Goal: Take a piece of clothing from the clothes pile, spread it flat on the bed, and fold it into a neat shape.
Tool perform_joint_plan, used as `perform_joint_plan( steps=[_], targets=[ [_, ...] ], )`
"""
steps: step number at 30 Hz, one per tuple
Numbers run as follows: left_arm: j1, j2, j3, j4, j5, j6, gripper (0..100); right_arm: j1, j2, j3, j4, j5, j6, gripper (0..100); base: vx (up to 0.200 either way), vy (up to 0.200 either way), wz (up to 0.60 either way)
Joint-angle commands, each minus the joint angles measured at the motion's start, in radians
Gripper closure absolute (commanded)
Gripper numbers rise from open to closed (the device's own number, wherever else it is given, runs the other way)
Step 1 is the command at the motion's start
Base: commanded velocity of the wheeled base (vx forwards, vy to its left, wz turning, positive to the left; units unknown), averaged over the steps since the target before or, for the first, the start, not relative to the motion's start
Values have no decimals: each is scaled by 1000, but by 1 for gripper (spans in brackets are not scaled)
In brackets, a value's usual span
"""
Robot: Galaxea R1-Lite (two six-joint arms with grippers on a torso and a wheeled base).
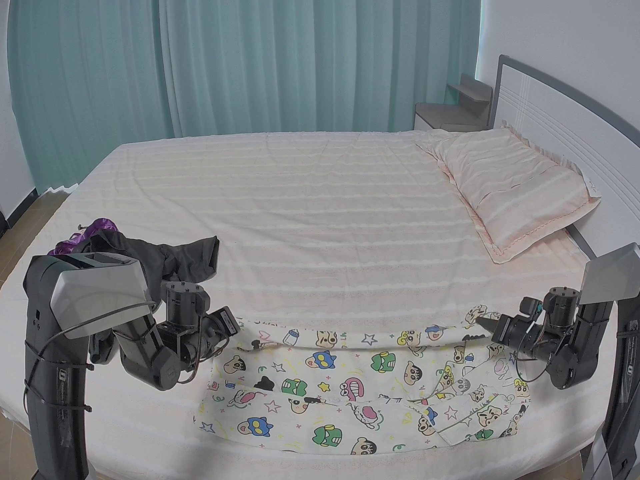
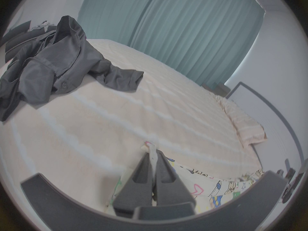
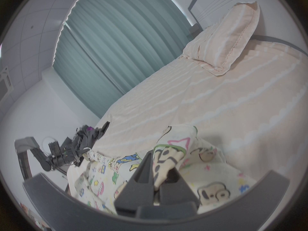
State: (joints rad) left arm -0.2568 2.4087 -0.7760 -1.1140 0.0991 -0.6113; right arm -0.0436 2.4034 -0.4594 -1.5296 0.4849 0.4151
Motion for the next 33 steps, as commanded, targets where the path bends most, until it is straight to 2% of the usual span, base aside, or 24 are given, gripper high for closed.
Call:
perform_joint_plan(
  steps=[1, 10, 26, 28, 29, 33],
  targets=[
    [-50, -11, 98, -6, 5, 28, 100, -7, 43, 110, -38, 11, -73, 100, 0, 0, 0],
    [-65, -14, 187, -6, 5, 65, 100, -50, 56, 225, -38, 12, -183, 100, 0, 0, 0],
    [-64, -68, 259, -7, 4, 67, 100, -94, 31, 294, -41, 24, -214, 100, 0, 0, 0],
    [-62, -68, 261, -7, 4, 67, 100, -99, 29, 303, -41, 29, -220, 100, 0, 0, 0],
    [-61, -59, 259, -7, 4, 68, 100, -114, 29, 340, -41, 60, -263, 100, 0, 0, 0],
    [-62, -56, 248, -7, 4, 67, 100, -127, 33, 364, -40, 84, -312, 100, 0, 0, 0]
  ],
)
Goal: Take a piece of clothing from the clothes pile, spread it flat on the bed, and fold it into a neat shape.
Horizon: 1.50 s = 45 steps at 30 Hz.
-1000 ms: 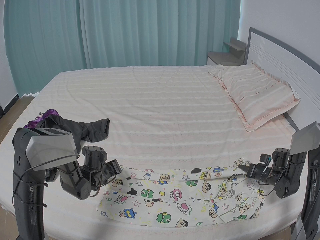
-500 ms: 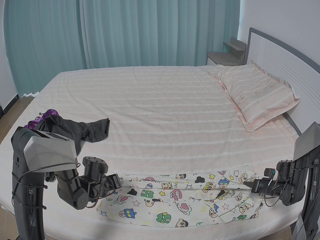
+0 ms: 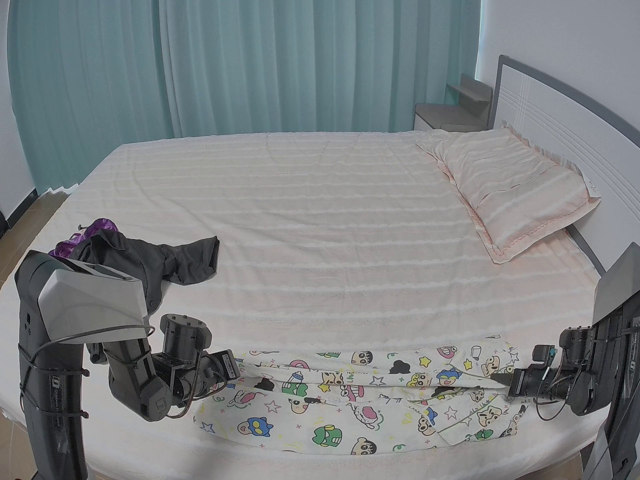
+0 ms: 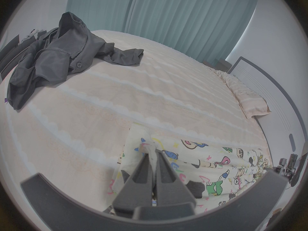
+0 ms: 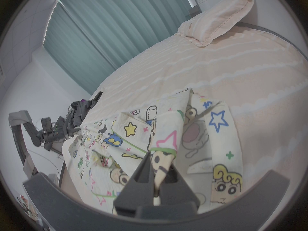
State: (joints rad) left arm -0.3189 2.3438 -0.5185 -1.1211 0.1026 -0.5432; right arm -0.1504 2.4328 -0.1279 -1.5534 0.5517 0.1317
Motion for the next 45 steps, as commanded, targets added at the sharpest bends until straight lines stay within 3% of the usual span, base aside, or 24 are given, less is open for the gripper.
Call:
perform_joint_plan(
  steps=[1, 13, 21, 28, 29, 36, 41, 45],
  targets=[
    [1, 9, -12, 0, 0, -1, 100, -23, 6, 34, -16, 17, -38, 100, 0, 0, 0],
    [6, 12, -21, 1, -3, -1, 100, -60, -35, 62, -16, 56, -44, 100, 0, 0, 0],
    [6, 34, -25, 3, -6, -1, 100, -60, 11, 85, -16, 57, -110, 100, 0, 0, 0],
    [4, 38, -25, 10, -11, -3, 100, -60, 12, 79, -16, 57, -106, 100, 0, 0, 0],
    [4, 38, -26, 10, -11, -4, 0, -60, 11, 79, -16, 56, -103, 0, 0, 0, 0],
    [38, 12, -9, 4, -17, -12, 0, -106, -54, 85, -16, 45, -70, 0, 0, 0, 0],
    [86, -41, 12, 4, -21, -12, 0, -153, -104, 91, -16, 33, -4, 0, 0, 0, 0],
    [107, -112, 71, 4, -70, -24, 0, -170, -138, 114, -17, 7, 63, 0, 0, 0, 0]
  ],
)
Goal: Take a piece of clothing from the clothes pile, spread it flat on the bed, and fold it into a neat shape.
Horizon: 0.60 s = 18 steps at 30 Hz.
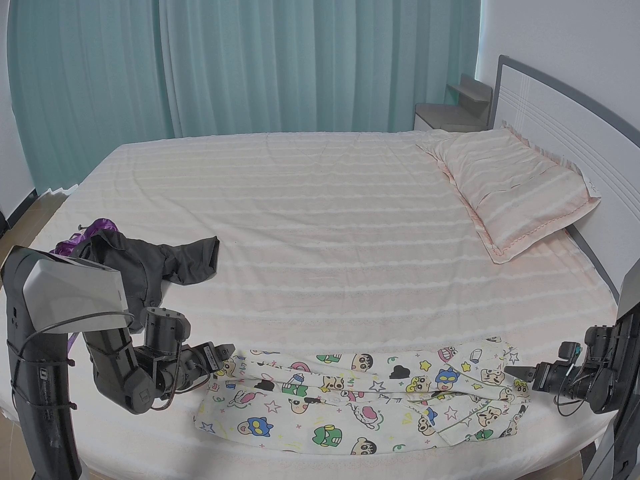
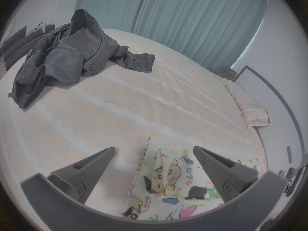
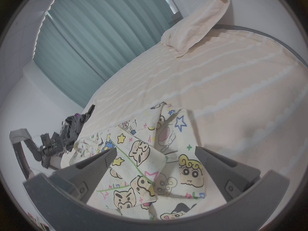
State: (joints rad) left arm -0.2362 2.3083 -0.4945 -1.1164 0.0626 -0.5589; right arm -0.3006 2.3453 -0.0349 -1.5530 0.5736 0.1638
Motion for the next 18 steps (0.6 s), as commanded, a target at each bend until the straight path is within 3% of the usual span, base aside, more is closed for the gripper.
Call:
perform_joint_plan(
  steps=[1, 5, 8, 11, 14, 18],
  targets=[
    [28, -95, 62, 0, -47, -19, 0, -20, -60, 27, -18, -23, 42, 0, 0, 0, 0],
    [49, -159, 96, 0, -73, -104, 0, -11, -116, 32, -16, -49, 138, 0, 0, 0, 0],
    [83, -227, 148, 1, -155, -228, 0, 49, -167, 32, -16, -81, 283, 0, 0, 0, 0],
    [106, -279, 218, 0, -282, -337, 0, 118, -170, 20, -16, -172, 367, 0, 0, 0, 0],
    [112, -288, 278, -2, -359, -435, 0, 210, -153, 7, -16, -268, 442, 0, 0, 0, 0],
    [109, -308, 301, -2, -366, -467, 0, 262, -121, -31, -15, -336, 459, 0, 0, 0, 0]
  ],
)
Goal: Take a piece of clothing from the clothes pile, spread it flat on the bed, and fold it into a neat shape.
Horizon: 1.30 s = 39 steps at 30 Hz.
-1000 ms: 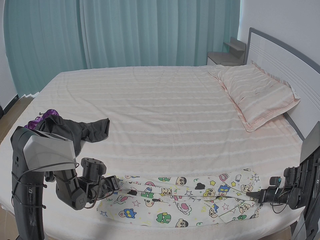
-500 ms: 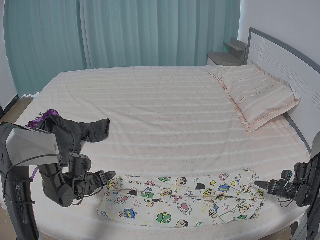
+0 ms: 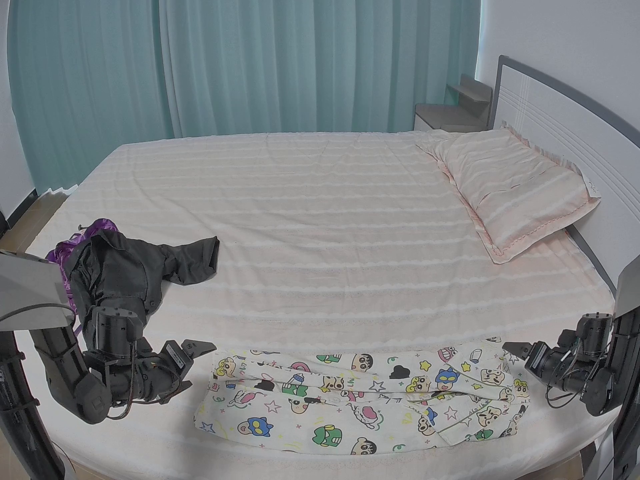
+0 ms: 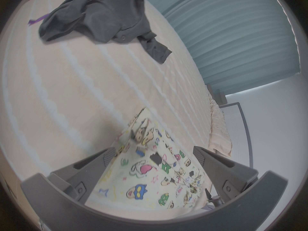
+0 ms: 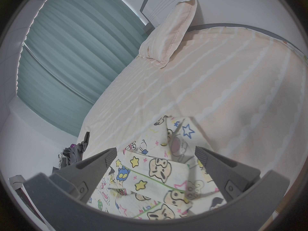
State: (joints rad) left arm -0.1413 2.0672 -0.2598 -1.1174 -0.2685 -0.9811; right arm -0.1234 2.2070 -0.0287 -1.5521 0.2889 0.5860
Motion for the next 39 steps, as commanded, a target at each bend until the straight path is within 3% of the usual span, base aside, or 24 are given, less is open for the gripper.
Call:
perform_joint_plan(
  steps=[1, 12, 26, 39],
  targets=[
    [15, -85, 116, -2, -47, -67, 0, 94, 42, -74, -14, -90, 28, 0, 0, 0, 0],
    [19, -133, 183, -8, -51, -97, 0, 107, 91, -68, -16, -197, 38, 0, 0, 0, 0],
    [11, -125, 172, -35, -51, -108, 0, 153, 22, 29, -14, -218, 121, 0, 0, 0, 0],
    [29, -84, 109, -45, -43, -110, 0, 162, 95, 29, -16, -209, 124, 0, 0, 0, 0]
  ],
)
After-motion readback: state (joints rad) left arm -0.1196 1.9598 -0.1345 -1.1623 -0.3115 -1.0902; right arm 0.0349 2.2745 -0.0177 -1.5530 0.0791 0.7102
